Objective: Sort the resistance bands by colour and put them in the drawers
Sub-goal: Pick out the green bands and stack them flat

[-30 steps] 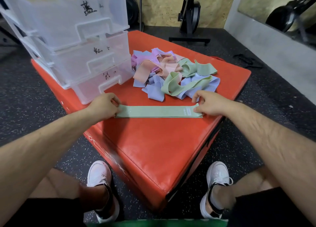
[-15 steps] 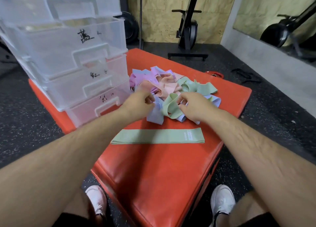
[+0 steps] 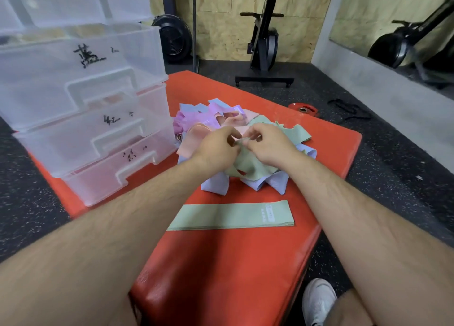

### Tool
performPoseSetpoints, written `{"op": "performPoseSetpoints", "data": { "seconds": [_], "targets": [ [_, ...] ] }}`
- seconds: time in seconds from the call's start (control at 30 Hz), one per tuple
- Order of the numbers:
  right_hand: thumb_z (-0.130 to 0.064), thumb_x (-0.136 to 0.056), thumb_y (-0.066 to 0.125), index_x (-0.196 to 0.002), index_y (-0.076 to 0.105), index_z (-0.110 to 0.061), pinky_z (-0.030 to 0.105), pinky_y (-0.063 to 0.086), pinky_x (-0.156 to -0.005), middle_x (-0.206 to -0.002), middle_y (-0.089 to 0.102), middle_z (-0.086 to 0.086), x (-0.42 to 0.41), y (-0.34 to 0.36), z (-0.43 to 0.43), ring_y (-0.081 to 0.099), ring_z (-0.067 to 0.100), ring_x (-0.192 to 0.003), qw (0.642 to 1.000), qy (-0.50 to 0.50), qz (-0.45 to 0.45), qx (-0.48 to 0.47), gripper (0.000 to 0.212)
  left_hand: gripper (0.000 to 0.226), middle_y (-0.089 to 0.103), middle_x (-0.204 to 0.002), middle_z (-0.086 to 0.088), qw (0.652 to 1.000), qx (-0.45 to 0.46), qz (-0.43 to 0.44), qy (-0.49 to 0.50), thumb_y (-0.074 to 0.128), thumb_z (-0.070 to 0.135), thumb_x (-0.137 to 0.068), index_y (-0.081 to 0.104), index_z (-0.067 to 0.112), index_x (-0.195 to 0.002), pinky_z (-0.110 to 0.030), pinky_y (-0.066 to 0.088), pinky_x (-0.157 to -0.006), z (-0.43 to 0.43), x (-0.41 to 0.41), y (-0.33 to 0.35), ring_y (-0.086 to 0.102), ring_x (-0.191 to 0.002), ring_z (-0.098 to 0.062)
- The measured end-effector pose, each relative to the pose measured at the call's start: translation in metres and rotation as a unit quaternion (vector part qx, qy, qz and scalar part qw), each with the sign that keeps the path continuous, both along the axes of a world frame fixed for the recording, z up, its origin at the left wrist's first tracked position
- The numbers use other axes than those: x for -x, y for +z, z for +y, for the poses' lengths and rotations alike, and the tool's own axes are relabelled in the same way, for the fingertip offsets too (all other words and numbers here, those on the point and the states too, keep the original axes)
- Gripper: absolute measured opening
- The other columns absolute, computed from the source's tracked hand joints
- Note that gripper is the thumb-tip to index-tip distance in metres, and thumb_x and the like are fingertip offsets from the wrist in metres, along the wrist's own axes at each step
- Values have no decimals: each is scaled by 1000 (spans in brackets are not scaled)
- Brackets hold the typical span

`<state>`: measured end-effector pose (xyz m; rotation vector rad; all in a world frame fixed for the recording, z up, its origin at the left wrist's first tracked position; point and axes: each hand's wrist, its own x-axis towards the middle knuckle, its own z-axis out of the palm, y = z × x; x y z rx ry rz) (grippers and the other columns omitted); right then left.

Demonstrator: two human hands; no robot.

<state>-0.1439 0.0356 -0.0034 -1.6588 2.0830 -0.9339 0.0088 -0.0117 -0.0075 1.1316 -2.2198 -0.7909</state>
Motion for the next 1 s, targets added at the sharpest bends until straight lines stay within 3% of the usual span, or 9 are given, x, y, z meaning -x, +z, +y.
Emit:
{"op": "performPoseSetpoints", "data": {
  "seconds": [0.07,0.2,0.3,0.37,0.5,0.63,0.77,0.9,1.0],
  "targets": [
    [-23,-90,69,-95,63,-26,29,48,-73,-89,67,-3,0,8,2,62,14,-80,997,7,-74,28,8,15,62,-85,11,998,-16,56,3,57,11,-89,62,20,-101,-6,41,-63,3,-5,11,56,-73,4],
    [-19,-91,72,-104,68,-21,20,49,-74,-96,70,-4,-2,21,14,65,9,-89,984,14,-171,58,14,9,66,-76,26,987,-77,141,6,65,37,-76,64,35,-85,-23,49,-63,4,-18,21,61,-69,4],
    [-11,-92,70,-88,71,-25,23,53,-75,-89,72,-9,-8,33,24,65,8,-83,979,46,-177,91,15,9,64,-80,17,981,-84,173,0,68,21,-87,62,17,-92,-17,44,-60,8,-25,27,58,-68,2],
    [-8,-91,71,-87,72,-24,21,52,-69,-85,71,-5,-14,43,29,64,5,-76,976,62,-169,121,16,23,64,-86,9,978,-82,189,-15,71,29,-88,60,11,-98,-16,45,-57,14,-31,36,60,-72,-5],
    [-9,-90,71,-100,73,-16,23,52,-61,-87,68,2,-30,60,40,60,5,-73,968,83,-169,164,12,21,69,-88,2,979,-33,196,-42,69,36,-90,64,17,-97,-18,48,-58,25,-43,49,63,-70,-5],
    [-20,-92,70,-122,61,-27,33,59,-75,-109,70,-1,-35,55,41,67,13,-99,964,76,-214,139,32,11,64,-77,9,970,0,240,-26,65,23,-94,61,13,-92,-25,51,-60,32,-51,56,62,-68,-5],
    [-17,-98,62,-103,69,-20,24,48,-76,-94,72,-8,-41,51,38,65,3,-83,973,81,-176,128,9,10,63,-79,11,970,-9,241,10,61,20,-93,57,11,-94,-23,49,-58,33,-60,59,59,-67,-7],
    [-17,-99,59,-98,68,-16,26,49,-73,-81,64,-10,-52,55,39,56,3,-71,974,84,-153,144,9,12,64,-92,-2,973,-19,228,7,63,22,-91,60,21,-102,-22,47,-62,30,-69,61,60,-73,-10],
    [-17,-99,59,-99,67,-13,19,47,-73,-84,63,-10,-61,57,41,55,2,-73,972,88,-158,153,9,8,66,-93,1,980,38,196,-9,65,24,-92,66,22,-99,-16,43,-68,28,-74,64,54,-74,-3]
  ]
}}
